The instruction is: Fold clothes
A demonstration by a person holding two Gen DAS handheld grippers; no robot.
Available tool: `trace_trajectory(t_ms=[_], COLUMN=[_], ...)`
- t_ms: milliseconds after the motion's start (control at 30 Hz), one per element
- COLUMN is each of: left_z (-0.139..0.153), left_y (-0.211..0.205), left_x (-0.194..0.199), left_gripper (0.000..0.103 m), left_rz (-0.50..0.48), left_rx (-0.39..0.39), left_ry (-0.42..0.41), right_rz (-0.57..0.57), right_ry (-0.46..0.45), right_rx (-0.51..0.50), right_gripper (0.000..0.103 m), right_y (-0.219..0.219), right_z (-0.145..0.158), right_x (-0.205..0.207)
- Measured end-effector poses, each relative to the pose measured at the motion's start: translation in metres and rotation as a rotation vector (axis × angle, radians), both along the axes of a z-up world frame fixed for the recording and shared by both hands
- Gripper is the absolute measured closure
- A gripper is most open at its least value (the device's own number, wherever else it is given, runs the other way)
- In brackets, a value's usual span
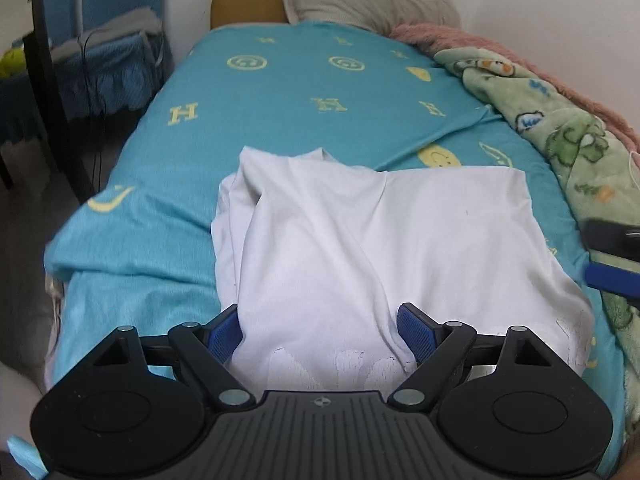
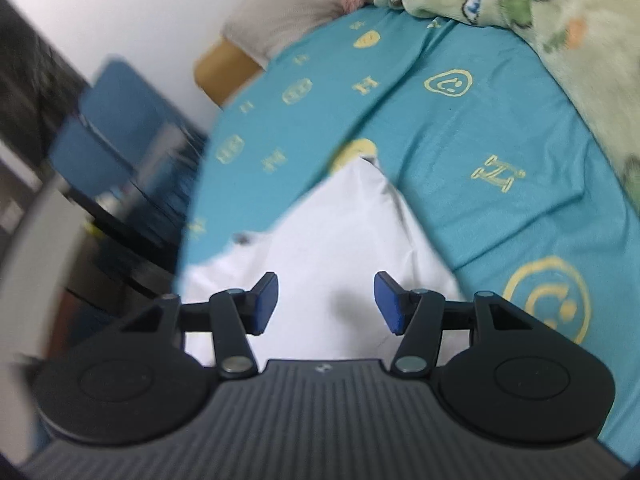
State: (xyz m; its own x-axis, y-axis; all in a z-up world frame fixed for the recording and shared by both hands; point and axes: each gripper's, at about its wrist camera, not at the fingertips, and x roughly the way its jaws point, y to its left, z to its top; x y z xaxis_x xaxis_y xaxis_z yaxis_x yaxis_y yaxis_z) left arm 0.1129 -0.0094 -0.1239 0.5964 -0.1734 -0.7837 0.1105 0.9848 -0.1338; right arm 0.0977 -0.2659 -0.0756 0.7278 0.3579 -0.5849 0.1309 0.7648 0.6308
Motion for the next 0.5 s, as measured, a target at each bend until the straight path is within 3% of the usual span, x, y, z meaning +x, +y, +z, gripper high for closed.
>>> trace_trajectory(t_ms=[33,133,300,500], left_z=[0.000,0.000,-0.001,-0.002], left_y=[0.000,0.000,-0.001,0.001], left_x=[0.000,0.000,0.001,0.003], left_gripper=[0.019,0.019,0.019,0.018], left_rz=[0.001,0.002,0.006,0.015], left_rx=[-0.002,0.000,-0.004,-0.017], left_ry=[0.001,0.002,0.006,0.018], right_rz=[-0.003,-0.011,-0.054,-0.232], right_ry=[-0.001,0.052,0.195,0.288], right_rx=[0.048,0.193,0.406,0.495], right_gripper=[0.045,0.023,0.022,0.024], right_y=[-0.002,-0.005,-0.011,-0.016], right_z=[0.002,-0.005,-0.041,-0.078], right_x=[-0.008,-0.028,-0.038,-0.037])
